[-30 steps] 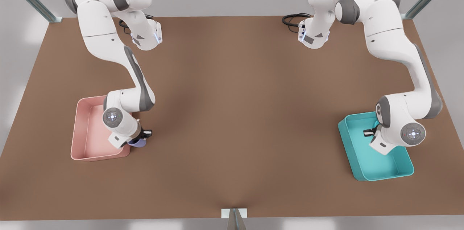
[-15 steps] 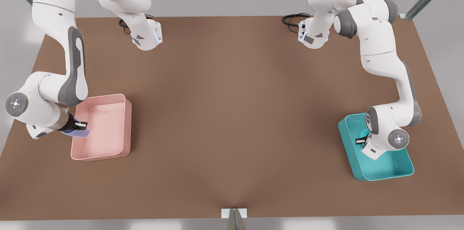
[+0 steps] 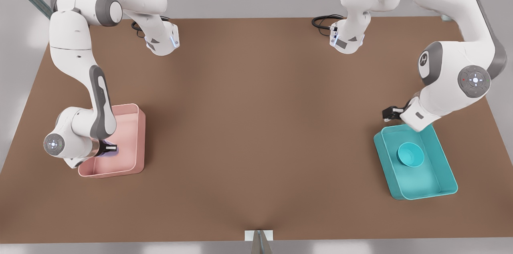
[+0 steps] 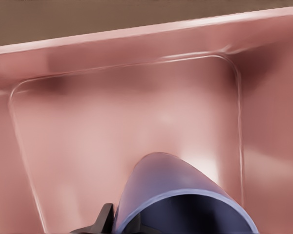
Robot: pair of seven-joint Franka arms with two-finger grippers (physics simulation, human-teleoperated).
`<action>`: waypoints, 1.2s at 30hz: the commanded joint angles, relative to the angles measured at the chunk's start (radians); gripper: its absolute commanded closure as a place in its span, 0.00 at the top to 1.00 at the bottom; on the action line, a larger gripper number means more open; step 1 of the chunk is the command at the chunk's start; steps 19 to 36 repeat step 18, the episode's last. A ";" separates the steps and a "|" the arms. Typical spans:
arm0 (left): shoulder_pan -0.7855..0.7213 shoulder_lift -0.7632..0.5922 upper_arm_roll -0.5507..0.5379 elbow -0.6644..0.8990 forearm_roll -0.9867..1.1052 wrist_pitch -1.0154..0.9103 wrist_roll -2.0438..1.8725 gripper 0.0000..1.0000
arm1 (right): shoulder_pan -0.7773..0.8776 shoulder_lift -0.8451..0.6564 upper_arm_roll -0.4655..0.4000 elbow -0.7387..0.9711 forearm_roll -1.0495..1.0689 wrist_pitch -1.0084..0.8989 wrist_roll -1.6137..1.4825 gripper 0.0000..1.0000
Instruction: Put the bowls and cups in different boxes
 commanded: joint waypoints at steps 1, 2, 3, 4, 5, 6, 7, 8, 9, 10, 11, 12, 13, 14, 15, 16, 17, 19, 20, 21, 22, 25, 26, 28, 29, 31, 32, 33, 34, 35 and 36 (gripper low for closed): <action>0.002 -0.004 -0.005 0.002 0.006 -0.151 -0.086 1.00 | -0.001 0.000 0.000 0.009 0.003 0.018 -0.079 1.00; -0.001 -0.003 -0.006 0.002 0.007 -0.128 -0.086 1.00 | -0.001 -0.002 0.001 0.013 0.004 0.013 -0.081 1.00; -0.001 -0.003 -0.006 0.002 0.006 -0.124 -0.088 1.00 | 0.001 -0.006 0.001 0.013 0.003 0.012 -0.082 1.00; -0.003 -0.004 -0.006 0.002 0.006 -0.122 -0.088 1.00 | 0.002 -0.017 0.004 0.016 0.004 -0.019 -0.082 1.00; -0.005 -0.004 -0.006 0.002 0.006 -0.122 -0.088 1.00 | 0.007 -0.035 0.008 0.021 0.004 -0.051 -0.082 1.00; -0.003 -0.003 -0.006 0.002 0.006 -0.114 -0.088 1.00 | 0.014 -0.058 0.006 0.021 0.017 -0.079 -0.082 1.00; -0.003 -0.001 -0.006 0.002 0.006 -0.105 -0.088 1.00 | 0.030 -0.086 0.008 0.024 0.018 -0.102 -0.084 1.00; -0.001 0.000 -0.006 0.002 0.006 -0.097 -0.088 1.00 | 0.048 -0.130 0.020 0.056 0.037 -0.195 -0.085 1.00; -0.001 -0.001 -0.006 0.002 0.006 -0.097 -0.088 1.00 | 0.048 -0.158 0.038 0.099 0.038 -0.281 -0.082 1.00; -0.001 -0.001 -0.005 0.002 0.006 -0.101 -0.088 1.00 | 0.051 -0.206 0.052 0.162 0.035 -0.399 -0.079 1.00; -0.001 -0.001 -0.006 0.002 0.004 -0.101 -0.088 1.00 | 0.079 -0.236 0.047 0.220 0.024 -0.511 -0.067 1.00; -0.001 -0.001 -0.005 0.001 0.004 -0.102 -0.088 1.00 | 0.082 -0.250 0.049 0.312 0.014 -0.657 0.103 1.00; -0.001 -0.001 -0.006 0.002 0.004 -0.104 -0.088 1.00 | 0.122 -0.256 0.049 0.390 -0.034 -0.770 0.217 1.00; -0.001 -0.001 -0.005 0.002 0.004 -0.102 -0.088 1.00 | 0.145 -0.258 0.044 0.475 -0.032 -0.875 0.248 1.00; -0.001 -0.001 -0.006 0.002 0.004 -0.102 -0.088 1.00 | 0.136 -0.319 0.051 0.457 -0.011 -0.887 0.248 1.00; -0.001 0.000 -0.005 0.002 0.004 -0.102 -0.088 1.00 | 0.136 -0.420 0.049 0.339 -0.019 -0.838 0.254 1.00; -0.001 0.000 -0.005 0.002 0.004 -0.102 -0.088 1.00 | 0.136 -0.471 0.041 0.242 -0.011 -0.746 0.254 1.00; -0.001 0.001 -0.005 0.001 0.004 -0.102 -0.088 1.00 | 0.137 -0.474 0.040 0.237 -0.011 -0.738 0.254 1.00; -0.001 0.001 -0.005 0.001 0.004 -0.102 -0.088 1.00 | 0.137 -0.474 0.040 0.237 -0.011 -0.738 0.254 1.00; -0.001 0.001 -0.005 0.001 0.004 -0.102 -0.088 1.00 | 0.137 -0.474 0.040 0.237 -0.011 -0.738 0.254 1.00; -0.001 0.001 -0.005 0.001 0.004 -0.102 -0.088 1.00 | 0.137 -0.474 0.040 0.237 -0.011 -0.738 0.254 1.00; -0.001 0.001 -0.005 0.001 0.004 -0.102 -0.088 1.00 | 0.137 -0.474 0.040 0.237 -0.011 -0.738 0.254 1.00; -0.001 0.001 -0.005 0.001 0.004 -0.102 -0.088 1.00 | 0.137 -0.474 0.040 0.237 -0.011 -0.738 0.254 1.00; -0.001 0.001 -0.005 0.001 0.004 -0.102 -0.088 1.00 | 0.137 -0.474 0.040 0.237 -0.011 -0.738 0.254 1.00; -0.001 0.001 -0.005 0.001 0.004 -0.102 -0.088 1.00 | 0.137 -0.474 0.040 0.237 -0.011 -0.738 0.254 1.00; -0.001 0.001 -0.005 0.001 0.004 -0.102 -0.088 1.00 | 0.137 -0.474 0.040 0.237 -0.011 -0.738 0.254 1.00; -0.001 0.001 -0.005 0.001 0.004 -0.102 -0.088 1.00 | 0.137 -0.474 0.040 0.237 -0.011 -0.738 0.254 1.00; -0.001 0.001 -0.005 0.001 0.004 -0.102 -0.088 1.00 | 0.137 -0.474 0.040 0.237 -0.011 -0.738 0.254 1.00; -0.001 0.001 -0.005 0.001 0.004 -0.102 -0.088 1.00 | 0.137 -0.474 0.040 0.237 -0.011 -0.738 0.254 1.00; -0.001 0.001 -0.005 0.001 0.004 -0.102 -0.088 1.00 | 0.137 -0.474 0.040 0.237 -0.011 -0.738 0.254 1.00; -0.001 0.001 -0.005 0.001 0.004 -0.102 -0.088 1.00 | 0.137 -0.474 0.040 0.237 -0.011 -0.738 0.254 1.00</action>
